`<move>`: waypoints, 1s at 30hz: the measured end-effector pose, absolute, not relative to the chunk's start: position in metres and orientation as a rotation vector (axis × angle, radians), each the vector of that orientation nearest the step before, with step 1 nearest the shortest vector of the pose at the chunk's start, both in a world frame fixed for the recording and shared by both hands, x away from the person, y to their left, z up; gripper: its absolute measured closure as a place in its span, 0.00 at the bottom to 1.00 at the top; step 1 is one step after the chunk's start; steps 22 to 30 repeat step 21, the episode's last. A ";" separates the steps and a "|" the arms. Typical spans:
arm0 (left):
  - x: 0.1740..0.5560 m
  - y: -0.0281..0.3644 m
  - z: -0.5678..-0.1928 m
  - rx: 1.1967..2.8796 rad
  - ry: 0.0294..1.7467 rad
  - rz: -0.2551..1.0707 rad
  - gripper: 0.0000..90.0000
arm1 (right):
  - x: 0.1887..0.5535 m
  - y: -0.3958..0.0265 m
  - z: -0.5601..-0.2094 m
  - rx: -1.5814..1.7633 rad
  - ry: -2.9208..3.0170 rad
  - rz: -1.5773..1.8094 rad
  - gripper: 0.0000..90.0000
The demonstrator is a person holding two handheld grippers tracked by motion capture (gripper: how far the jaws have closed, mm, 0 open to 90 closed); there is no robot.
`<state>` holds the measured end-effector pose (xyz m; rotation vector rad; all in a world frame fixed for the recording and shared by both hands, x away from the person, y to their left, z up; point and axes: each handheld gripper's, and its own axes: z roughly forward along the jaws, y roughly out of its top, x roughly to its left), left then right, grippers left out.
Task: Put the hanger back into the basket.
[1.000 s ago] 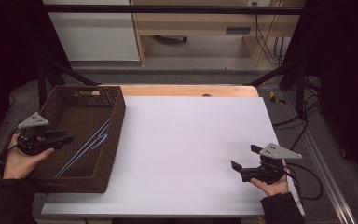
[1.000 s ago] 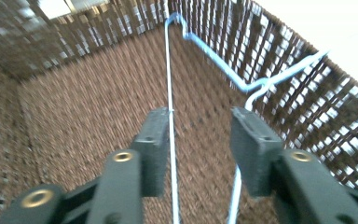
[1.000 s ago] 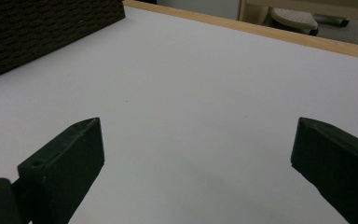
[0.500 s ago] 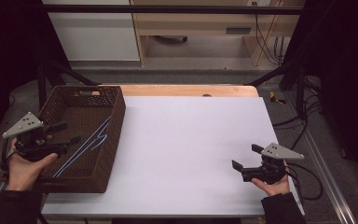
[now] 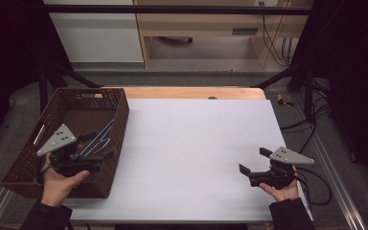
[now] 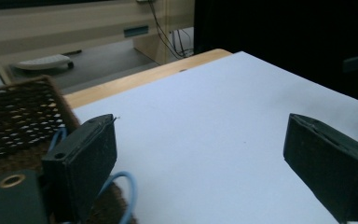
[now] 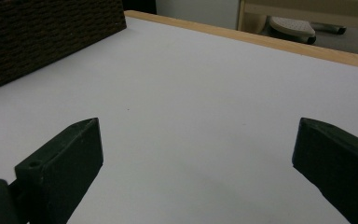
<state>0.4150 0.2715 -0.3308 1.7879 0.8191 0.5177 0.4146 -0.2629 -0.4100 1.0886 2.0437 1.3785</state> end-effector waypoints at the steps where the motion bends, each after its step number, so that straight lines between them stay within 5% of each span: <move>1: 0.415 0.267 -0.334 1.796 0.812 0.506 0.10 | 0.415 -0.263 -0.410 1.085 2.046 1.378 0.02; 11: 0.415 0.231 -0.361 1.849 0.778 0.483 0.09 | 0.414 -0.265 -0.409 1.076 2.037 1.382 0.02; 30: 0.416 0.224 -0.383 1.871 0.801 0.442 0.09 | 0.413 -0.265 -0.409 1.081 2.034 1.384 0.02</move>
